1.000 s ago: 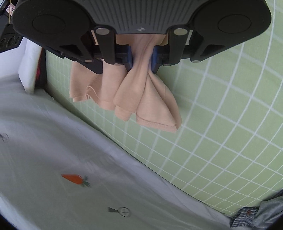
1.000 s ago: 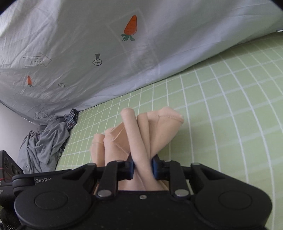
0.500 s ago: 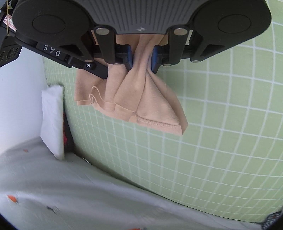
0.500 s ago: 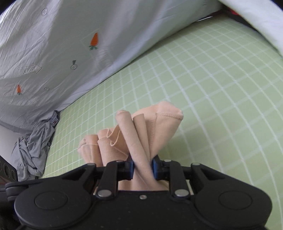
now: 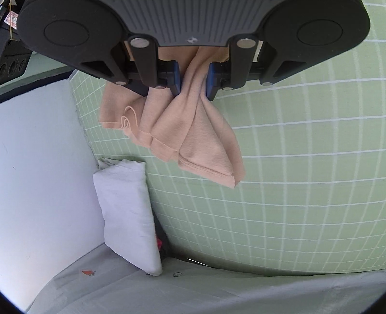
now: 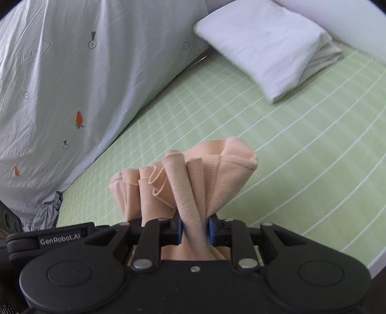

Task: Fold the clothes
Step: 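Lift the folded shirt with both grippers and carry it onto the white pillow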

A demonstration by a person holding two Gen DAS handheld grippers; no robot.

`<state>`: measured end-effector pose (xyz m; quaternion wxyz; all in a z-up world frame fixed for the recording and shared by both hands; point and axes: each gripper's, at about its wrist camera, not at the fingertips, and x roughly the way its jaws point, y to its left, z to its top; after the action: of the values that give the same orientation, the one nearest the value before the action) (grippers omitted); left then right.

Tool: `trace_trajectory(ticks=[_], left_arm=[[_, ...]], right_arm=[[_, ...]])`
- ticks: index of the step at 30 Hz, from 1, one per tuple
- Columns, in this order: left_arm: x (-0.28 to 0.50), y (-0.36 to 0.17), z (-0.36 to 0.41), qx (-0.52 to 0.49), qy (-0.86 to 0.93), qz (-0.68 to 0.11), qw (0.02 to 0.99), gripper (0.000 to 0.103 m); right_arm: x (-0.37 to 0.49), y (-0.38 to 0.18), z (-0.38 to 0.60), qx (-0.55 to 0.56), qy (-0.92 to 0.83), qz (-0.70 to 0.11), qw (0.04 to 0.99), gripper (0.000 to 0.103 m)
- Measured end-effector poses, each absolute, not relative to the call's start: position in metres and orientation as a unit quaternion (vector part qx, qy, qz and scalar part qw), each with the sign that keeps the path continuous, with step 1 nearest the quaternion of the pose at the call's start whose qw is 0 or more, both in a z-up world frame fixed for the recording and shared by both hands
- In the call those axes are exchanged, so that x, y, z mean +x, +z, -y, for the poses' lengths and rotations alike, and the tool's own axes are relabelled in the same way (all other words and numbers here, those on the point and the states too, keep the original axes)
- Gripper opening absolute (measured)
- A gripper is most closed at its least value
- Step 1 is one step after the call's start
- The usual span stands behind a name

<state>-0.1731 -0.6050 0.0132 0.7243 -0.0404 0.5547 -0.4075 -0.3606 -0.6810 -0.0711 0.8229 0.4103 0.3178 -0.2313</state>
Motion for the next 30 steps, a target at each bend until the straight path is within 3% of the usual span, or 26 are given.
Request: trace_trajectory(ticks=[8, 15, 24, 27, 30], left_arm=[[-0.231, 0.034, 0.744, -0.048, -0.426, -0.543, 0.722, 0.022], [-0.215, 0.054, 0.829, -0.050, -0.443, -0.519, 0.729, 0.022], [-0.121, 0.098, 0.908, -0.110, -0.470, -0.451, 0.751, 0.022], [-0.081, 0.088, 0.937, -0.081, -0.444, -0.416, 0.789, 0.022], [-0.046, 0.051, 0.963, -0.039, -0.381, -0.439, 0.813, 0.011]], right_arm=[[-0.432, -0.043, 0.822, 0.388, -0.233, -0.286, 0.844, 0.021], [-0.436, -0.034, 0.909, 0.390, -0.234, -0.233, 0.859, 0.021], [-0.360, 0.019, 1.025, 0.329, -0.208, -0.161, 0.907, 0.021], [-0.312, 0.006, 1.067, 0.312, -0.228, -0.164, 0.908, 0.024], [-0.263, -0.027, 1.101, 0.300, -0.261, -0.205, 0.894, 0.027]])
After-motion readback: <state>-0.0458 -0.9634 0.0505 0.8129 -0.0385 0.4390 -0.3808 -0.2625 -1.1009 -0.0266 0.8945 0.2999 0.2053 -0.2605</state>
